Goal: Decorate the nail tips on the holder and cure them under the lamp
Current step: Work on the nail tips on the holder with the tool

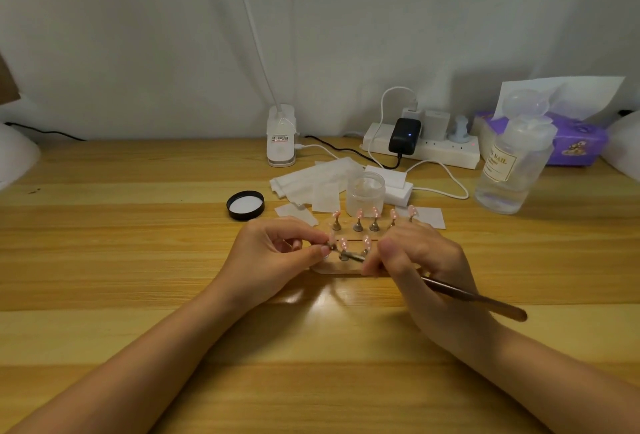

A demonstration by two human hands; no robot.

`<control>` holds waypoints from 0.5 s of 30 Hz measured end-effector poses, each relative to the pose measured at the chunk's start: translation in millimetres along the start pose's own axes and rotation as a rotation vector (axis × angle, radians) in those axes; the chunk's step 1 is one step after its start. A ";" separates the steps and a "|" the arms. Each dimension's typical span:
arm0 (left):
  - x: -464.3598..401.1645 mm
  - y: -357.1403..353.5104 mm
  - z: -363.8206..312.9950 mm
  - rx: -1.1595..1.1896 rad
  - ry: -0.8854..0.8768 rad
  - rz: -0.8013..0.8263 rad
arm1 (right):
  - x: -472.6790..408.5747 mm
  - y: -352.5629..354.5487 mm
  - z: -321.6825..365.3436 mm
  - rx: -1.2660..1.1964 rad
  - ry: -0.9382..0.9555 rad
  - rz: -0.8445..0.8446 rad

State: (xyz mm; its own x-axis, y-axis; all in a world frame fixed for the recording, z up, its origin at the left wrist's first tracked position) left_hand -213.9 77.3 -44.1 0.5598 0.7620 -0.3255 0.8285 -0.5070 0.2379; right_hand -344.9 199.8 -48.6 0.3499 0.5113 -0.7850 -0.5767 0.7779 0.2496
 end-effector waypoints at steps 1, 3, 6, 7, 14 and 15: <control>0.3 0.2 -0.1 -0.002 -0.001 0.002 | 1.1 0.7 -0.2 -0.018 0.005 -0.009; 0.2 0.2 -0.3 -0.015 -0.005 0.005 | 0.7 1.6 -0.5 -0.030 0.008 -0.031; -0.2 0.0 0.2 -0.021 -0.008 -0.004 | -1.9 -0.8 -1.1 0.046 0.011 -0.004; -0.3 0.0 0.2 -0.020 -0.006 -0.009 | -1.9 -1.6 -0.9 0.061 0.017 0.011; 0.4 -0.1 -2.4 -0.025 -0.003 -0.004 | -1.5 0.6 0.6 0.056 0.033 -0.019; 0.6 -0.1 -2.9 -0.027 -0.006 -0.001 | -2.0 0.1 0.5 0.071 0.032 -0.007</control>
State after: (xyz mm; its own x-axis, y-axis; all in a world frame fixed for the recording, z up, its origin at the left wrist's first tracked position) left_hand -213.7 79.0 -41.7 0.5594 0.7598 -0.3312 0.8281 -0.4955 0.2621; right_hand -345.3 199.0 -46.7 0.3290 0.4943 -0.8046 -0.5196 0.8062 0.2828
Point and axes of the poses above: each hand's wrist, its own x-axis away from the middle knuckle, its own y-axis out of the back of the hand, z = x × y, the point moved 2 cm from there along -x, towards the middle knuckle, and after that the axes turned 11 degrees about -z, right-handed, at the moved point
